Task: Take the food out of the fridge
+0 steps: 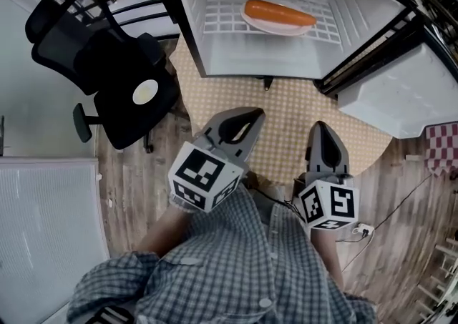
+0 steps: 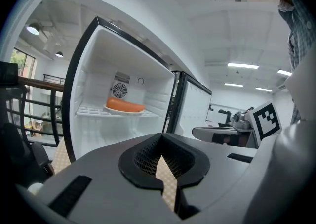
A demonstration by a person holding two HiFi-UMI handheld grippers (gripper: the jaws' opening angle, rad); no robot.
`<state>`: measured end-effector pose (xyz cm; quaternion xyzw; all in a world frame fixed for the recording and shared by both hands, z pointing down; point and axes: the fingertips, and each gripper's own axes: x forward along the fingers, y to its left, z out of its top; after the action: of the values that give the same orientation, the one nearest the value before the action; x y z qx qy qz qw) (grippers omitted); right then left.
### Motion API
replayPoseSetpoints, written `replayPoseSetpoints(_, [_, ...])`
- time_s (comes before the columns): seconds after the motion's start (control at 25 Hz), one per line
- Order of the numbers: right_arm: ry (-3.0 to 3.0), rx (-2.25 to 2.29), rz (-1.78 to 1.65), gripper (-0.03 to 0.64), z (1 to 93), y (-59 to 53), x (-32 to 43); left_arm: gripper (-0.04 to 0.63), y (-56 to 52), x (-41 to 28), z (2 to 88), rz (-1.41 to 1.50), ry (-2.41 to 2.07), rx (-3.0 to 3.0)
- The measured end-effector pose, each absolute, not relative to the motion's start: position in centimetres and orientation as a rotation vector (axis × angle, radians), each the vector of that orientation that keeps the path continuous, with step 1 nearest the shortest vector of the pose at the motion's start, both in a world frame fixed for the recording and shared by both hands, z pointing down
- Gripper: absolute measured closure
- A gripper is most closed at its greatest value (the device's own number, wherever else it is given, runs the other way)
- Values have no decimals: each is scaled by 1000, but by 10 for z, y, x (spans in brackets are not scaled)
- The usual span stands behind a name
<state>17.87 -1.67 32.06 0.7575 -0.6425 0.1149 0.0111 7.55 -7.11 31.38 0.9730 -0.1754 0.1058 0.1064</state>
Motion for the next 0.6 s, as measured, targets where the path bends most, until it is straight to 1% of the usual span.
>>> replayPoseSetpoints(0.24, [-2172,2260,410,604,314,-53,187,591,-89,86,310,288,-625,2834])
replayPoseSetpoints(0.6, [-2504,2109,698,604,303,-108,192,591,-107,97,306,241,-787,2776])
